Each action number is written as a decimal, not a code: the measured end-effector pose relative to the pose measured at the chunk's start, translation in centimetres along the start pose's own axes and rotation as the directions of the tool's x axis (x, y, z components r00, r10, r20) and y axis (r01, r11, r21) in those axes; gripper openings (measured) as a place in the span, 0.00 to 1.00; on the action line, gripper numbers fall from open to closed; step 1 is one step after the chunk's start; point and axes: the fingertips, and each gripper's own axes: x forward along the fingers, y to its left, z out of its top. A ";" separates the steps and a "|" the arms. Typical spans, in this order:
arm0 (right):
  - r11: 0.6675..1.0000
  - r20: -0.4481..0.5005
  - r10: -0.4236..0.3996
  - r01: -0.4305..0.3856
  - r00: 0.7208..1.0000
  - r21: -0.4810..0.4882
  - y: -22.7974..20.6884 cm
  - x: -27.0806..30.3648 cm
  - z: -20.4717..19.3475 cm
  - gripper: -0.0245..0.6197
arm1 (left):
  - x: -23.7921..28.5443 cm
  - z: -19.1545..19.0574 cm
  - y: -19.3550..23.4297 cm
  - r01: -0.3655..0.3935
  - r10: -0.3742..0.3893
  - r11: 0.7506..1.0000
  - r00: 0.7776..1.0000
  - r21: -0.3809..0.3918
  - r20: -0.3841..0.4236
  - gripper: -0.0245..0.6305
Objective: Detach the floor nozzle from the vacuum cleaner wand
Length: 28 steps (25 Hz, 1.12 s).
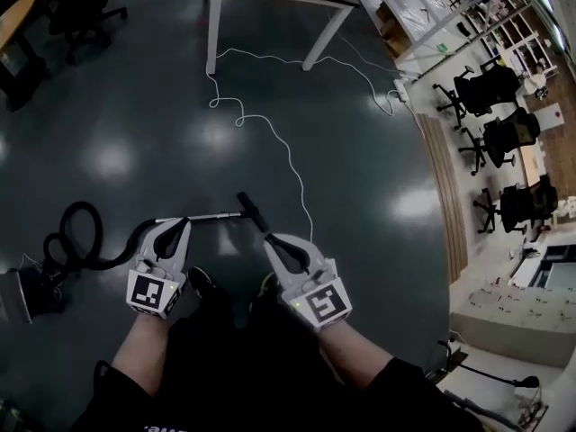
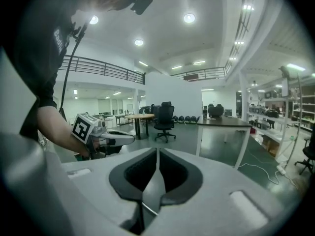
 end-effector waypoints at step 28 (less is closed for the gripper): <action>0.933 -0.519 0.181 -0.313 0.835 -0.178 -10.9 19.9 -52.7 0.24 | 15.8 -53.3 3.2 0.402 -0.229 0.904 0.741 0.145 -0.632 0.29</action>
